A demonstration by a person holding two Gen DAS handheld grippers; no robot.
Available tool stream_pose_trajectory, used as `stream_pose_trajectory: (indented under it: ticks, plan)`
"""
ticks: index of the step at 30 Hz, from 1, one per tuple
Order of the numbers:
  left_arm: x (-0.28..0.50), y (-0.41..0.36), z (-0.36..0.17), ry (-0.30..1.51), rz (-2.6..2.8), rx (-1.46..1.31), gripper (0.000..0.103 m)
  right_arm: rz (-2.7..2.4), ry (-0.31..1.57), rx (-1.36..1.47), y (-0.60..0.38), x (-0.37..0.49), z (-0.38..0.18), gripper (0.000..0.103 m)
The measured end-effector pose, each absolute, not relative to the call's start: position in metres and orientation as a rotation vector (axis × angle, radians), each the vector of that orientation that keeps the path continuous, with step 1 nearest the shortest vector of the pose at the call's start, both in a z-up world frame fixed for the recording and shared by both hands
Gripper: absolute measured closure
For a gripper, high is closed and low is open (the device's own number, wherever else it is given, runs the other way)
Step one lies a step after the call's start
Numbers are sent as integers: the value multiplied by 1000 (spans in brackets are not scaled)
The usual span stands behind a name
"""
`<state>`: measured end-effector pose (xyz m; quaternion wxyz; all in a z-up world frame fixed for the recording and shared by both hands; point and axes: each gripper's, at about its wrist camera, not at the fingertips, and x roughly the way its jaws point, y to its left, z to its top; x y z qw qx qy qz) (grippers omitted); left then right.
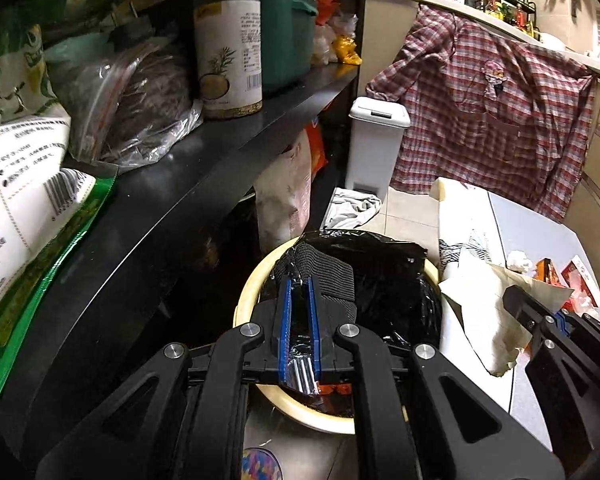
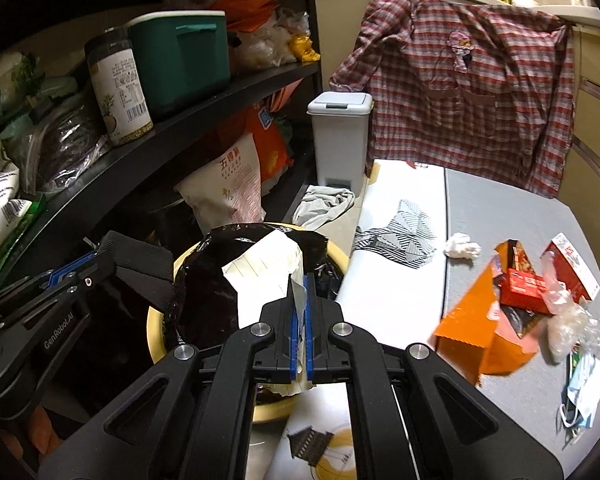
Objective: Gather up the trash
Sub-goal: 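Carry both items over the bin and open both grippers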
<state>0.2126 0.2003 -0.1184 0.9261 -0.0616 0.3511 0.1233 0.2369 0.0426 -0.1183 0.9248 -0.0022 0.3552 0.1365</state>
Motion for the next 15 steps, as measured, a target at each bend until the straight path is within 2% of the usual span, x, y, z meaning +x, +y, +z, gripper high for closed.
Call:
stream_pose_trajectory:
  ticks: [10, 13, 14, 15]
  plan:
    - [229, 197, -130, 742, 247, -124, 95, 286, 778, -14, 59, 255, -136, 100]
    - [234, 199, -133, 754, 246, -134, 94, 300, 793, -4, 62, 260, -140, 96]
    - [236, 199, -134, 759, 247, -137, 90, 301, 797, 5, 62, 261, -141, 93]
    - [236, 200, -134, 756, 253, -138, 72, 304, 800, 19, 61, 262, -141, 89]
